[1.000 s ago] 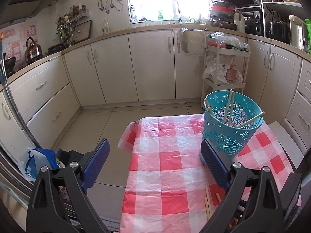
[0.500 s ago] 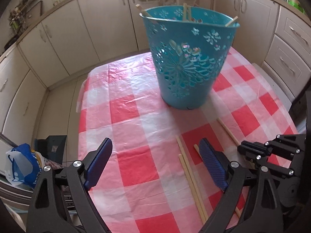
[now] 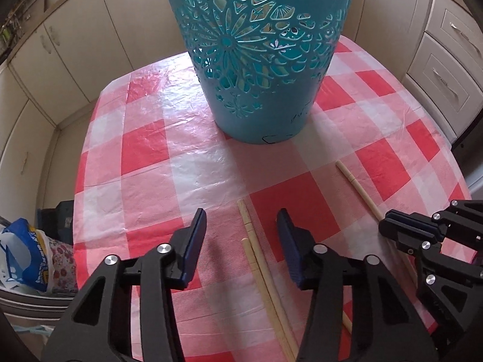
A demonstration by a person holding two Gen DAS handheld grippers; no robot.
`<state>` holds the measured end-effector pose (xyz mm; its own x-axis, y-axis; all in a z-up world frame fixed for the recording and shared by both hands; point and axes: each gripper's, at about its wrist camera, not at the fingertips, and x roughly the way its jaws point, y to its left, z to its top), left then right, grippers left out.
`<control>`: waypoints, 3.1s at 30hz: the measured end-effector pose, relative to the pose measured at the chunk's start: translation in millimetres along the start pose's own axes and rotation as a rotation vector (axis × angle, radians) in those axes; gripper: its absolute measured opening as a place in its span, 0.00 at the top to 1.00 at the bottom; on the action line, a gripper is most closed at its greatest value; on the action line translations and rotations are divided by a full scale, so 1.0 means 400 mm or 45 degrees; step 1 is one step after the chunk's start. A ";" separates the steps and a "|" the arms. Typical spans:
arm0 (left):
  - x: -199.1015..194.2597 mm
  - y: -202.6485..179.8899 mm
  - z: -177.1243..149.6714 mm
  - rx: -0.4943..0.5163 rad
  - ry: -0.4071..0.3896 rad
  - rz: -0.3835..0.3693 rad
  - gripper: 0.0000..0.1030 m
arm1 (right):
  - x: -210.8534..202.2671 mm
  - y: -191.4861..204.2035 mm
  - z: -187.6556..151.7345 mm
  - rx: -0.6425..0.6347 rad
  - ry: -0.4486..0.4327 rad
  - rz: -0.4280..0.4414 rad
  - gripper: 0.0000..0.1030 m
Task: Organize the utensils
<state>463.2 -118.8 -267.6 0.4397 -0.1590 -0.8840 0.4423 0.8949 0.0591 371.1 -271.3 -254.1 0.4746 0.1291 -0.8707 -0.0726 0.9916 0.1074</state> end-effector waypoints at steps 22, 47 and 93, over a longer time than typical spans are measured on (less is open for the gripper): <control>-0.023 0.076 0.012 -0.234 -0.022 -0.257 0.95 | 0.006 -0.008 0.003 0.022 -0.008 0.012 0.92; -0.022 0.076 -0.032 0.054 0.126 0.021 0.91 | 0.004 -0.012 0.003 0.002 -0.009 0.017 0.94; -0.490 0.118 0.145 -0.290 -0.909 -0.232 0.95 | -0.273 -0.068 0.058 0.322 -0.627 0.226 0.94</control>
<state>443.2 -69.7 -64.6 0.8073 -0.4730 -0.3528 0.4179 0.8804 -0.2242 341.8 -311.9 -150.9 0.8309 0.2242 -0.5093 -0.0056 0.9185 0.3953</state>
